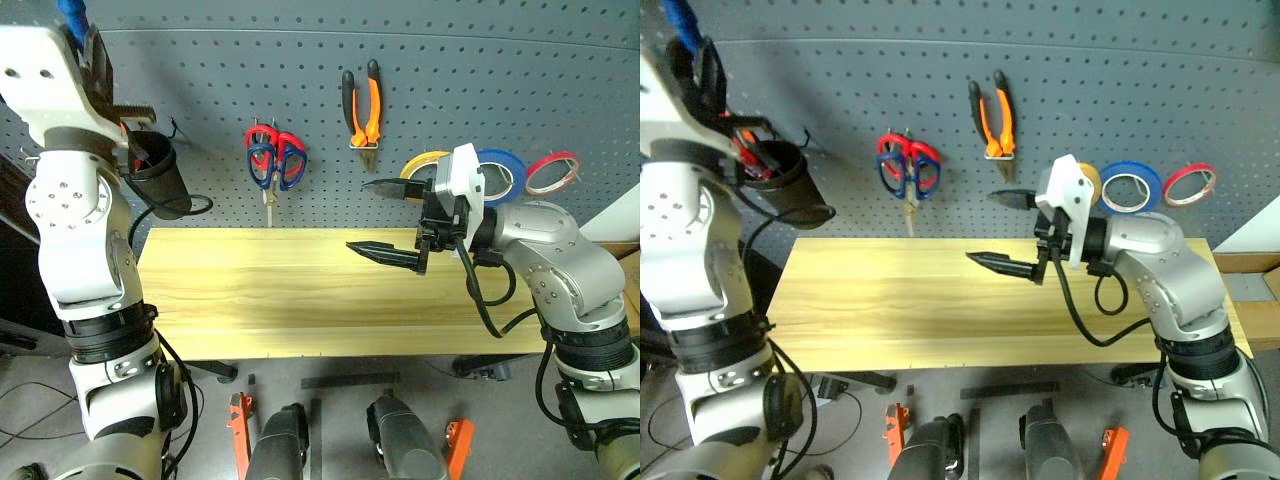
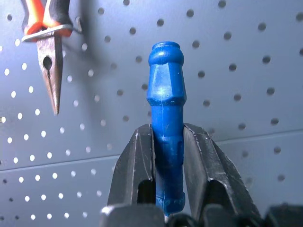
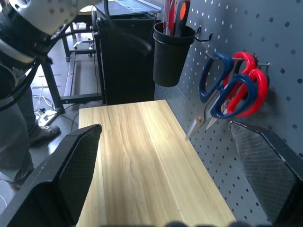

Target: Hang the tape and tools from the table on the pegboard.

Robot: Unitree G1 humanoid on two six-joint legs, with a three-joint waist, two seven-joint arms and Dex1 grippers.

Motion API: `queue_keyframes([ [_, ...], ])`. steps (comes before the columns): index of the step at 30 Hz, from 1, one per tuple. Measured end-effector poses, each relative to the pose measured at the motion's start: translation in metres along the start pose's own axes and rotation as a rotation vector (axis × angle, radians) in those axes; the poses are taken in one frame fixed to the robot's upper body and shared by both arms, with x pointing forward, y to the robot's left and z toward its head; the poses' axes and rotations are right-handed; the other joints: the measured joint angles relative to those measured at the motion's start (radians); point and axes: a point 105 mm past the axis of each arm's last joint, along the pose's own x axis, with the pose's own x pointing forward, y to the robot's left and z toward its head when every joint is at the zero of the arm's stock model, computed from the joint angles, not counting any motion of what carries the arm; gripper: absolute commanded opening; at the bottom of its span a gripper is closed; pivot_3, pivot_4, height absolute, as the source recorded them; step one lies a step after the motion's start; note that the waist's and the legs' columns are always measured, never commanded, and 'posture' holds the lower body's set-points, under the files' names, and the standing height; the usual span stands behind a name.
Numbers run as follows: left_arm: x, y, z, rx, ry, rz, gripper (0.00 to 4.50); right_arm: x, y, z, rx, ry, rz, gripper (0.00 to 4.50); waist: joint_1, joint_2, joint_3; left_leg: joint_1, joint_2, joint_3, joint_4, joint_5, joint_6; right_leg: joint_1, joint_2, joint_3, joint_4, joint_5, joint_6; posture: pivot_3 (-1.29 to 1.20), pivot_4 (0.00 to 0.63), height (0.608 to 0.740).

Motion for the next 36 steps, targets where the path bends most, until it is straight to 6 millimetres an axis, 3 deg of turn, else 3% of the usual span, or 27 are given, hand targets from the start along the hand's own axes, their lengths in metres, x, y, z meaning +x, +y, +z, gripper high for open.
queue_keyframes([
  [4, -0.001, -0.007, -0.041, -0.045, 0.095, 0.014, 0.5, 0.005, -0.001, 0.006, -0.01, -0.023, 0.01, 4.5, 0.0, -0.003, -0.01, 0.0, 0.0, -0.001, 0.001, 0.001, -0.001, 0.0, 0.0, 0.0, 0.002, 0.0, 0.0, -0.17, 0.144, 0.74],
  [11, -0.002, -0.009, -0.044, -0.04, 0.069, 0.04, 0.5, 0.007, 0.0, 0.009, 0.013, -0.041, 0.024, 4.5, -0.004, -0.008, -0.023, 0.0, 0.0, -0.001, 0.002, 0.001, -0.001, -0.001, 0.0, 0.0, 0.004, 0.0, 0.0, -0.19, 0.142, 0.74],
  [22, -0.004, -0.005, -0.04, -0.068, 0.037, 0.098, 4.3, 0.003, -0.003, 0.01, 0.016, -0.039, 0.007, 4.5, -0.007, -0.008, -0.044, 0.001, 0.0, -0.001, 0.01, -0.001, 0.001, -0.001, 0.0, 0.0, 0.013, 0.0, 0.0, -0.2, 0.117, 0.74],
  [26, -0.002, -0.009, -0.018, -0.082, -0.03, 0.086, 4.46, -0.01, -0.008, 0.01, 0.032, -0.023, -0.034, 4.5, -0.005, -0.009, -0.048, 0.0, 0.0, -0.002, 0.012, -0.001, 0.002, 0.0, 0.0, 0.0, 0.015, 0.0, 0.0, -0.19, 0.105, 0.74],
  [29, 0.003, -0.032, 0.019, -0.091, -0.144, -0.025, 4.46, -0.024, -0.015, 0.011, 0.057, -0.028, -0.085, 4.5, -0.001, -0.009, -0.058, 0.001, -0.001, -0.002, 0.013, -0.001, 0.003, 0.001, 0.0, 0.0, 0.015, 0.0, 0.0, -0.2, 0.099, 0.74],
  [30, -0.001, -0.053, 0.031, -0.101, -0.179, -0.135, 4.46, -0.032, -0.017, 0.012, 0.07, -0.026, -0.113, 4.5, 0.0, -0.008, -0.062, 0.001, -0.001, -0.002, 0.013, -0.001, 0.003, 0.001, 0.0, 0.0, 0.014, 0.0, 0.0, -0.2, 0.096, 0.74],
  [32, -0.012, -0.085, 0.037, -0.12, -0.188, -0.293, 4.46, -0.041, -0.019, 0.011, 0.083, -0.024, -0.15, 4.5, 0.0, -0.005, -0.072, 0.001, -0.001, -0.002, 0.012, -0.002, 0.003, 0.002, 0.0, 0.0, 0.013, 0.0, 0.0, -0.21, 0.091, 0.74],
  [34, -0.036, -0.122, 0.019, -0.155, -0.102, -0.479, 4.46, -0.051, -0.018, 0.007, 0.102, -0.008, -0.186, 4.5, -0.007, 0.002, -0.088, 0.001, -0.001, -0.001, 0.012, -0.002, 0.004, 0.002, 0.0, 0.002, 0.013, 0.0, 0.0, -0.21, 0.087, 0.74],
  [36, -0.056, -0.14, -0.011, -0.195, 0.047, -0.58, 4.46, -0.058, -0.015, -0.001, 0.129, 0.008, -0.224, 4.5, -0.02, 0.006, -0.095, 0.002, 0.0, -0.001, 0.012, -0.002, 0.004, 0.002, 0.002, 0.003, 0.014, 0.0, 0.0, -0.21, 0.081, 0.74],
])
